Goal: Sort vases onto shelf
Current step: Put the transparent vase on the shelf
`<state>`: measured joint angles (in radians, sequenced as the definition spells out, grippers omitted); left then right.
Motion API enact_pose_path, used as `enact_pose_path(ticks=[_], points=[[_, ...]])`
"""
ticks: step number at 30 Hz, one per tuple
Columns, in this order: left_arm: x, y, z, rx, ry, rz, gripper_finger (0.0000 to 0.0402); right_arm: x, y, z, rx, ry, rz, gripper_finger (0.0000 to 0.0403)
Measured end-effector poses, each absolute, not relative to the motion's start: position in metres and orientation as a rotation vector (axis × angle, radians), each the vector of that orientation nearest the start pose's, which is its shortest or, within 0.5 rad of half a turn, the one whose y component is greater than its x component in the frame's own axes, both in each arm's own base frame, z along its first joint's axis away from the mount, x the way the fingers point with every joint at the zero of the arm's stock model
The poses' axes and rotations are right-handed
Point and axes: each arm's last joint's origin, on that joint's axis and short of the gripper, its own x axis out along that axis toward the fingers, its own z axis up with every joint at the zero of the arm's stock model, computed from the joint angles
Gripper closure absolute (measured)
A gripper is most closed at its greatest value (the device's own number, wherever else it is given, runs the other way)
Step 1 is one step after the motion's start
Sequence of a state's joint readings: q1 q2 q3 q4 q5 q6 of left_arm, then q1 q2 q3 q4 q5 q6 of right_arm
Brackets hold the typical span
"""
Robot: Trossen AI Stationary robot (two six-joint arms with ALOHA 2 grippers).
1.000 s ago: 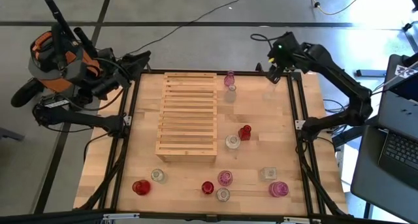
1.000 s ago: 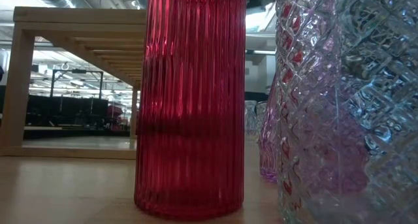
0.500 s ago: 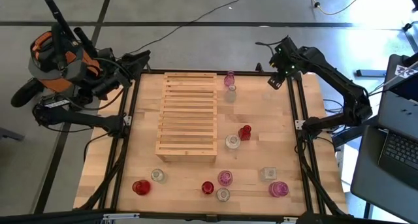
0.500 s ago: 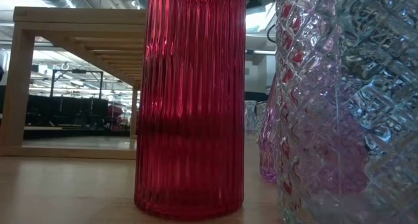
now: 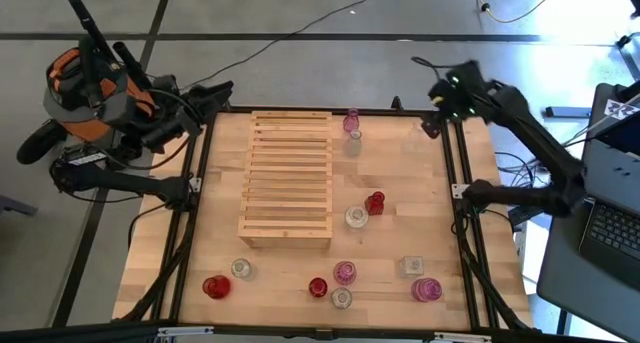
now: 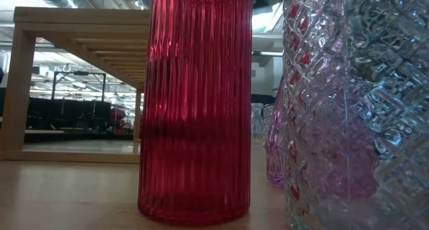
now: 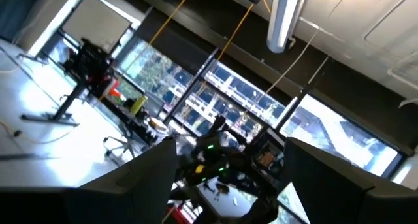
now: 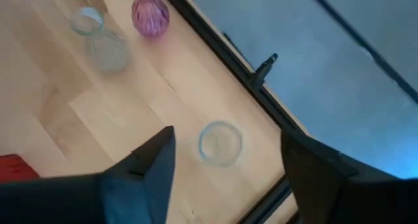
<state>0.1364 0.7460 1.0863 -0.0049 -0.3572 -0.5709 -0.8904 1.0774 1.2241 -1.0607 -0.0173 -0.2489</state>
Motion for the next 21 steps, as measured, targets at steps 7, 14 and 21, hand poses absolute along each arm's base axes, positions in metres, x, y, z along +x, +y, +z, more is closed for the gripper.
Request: enact_pose_path(ticks=[7, 14, 21], points=[[0.125, 0.027, 0.449, -0.573, -0.431, 0.392, 0.0127, 0.093, -0.086, 0.311, 0.227, 0.65, -0.743, 0.0112], [0.124, 0.029, 0.449, -0.564, -0.445, 0.443, 0.0127, 0.076, -0.061, 0.24, 0.272, 0.576, -0.938, 0.012], [0.124, 0.029, 0.45, -0.57, -0.451, 0.442, 0.0127, 0.074, -0.059, 0.201, 0.227, 0.583, -1.0, 0.0125]])
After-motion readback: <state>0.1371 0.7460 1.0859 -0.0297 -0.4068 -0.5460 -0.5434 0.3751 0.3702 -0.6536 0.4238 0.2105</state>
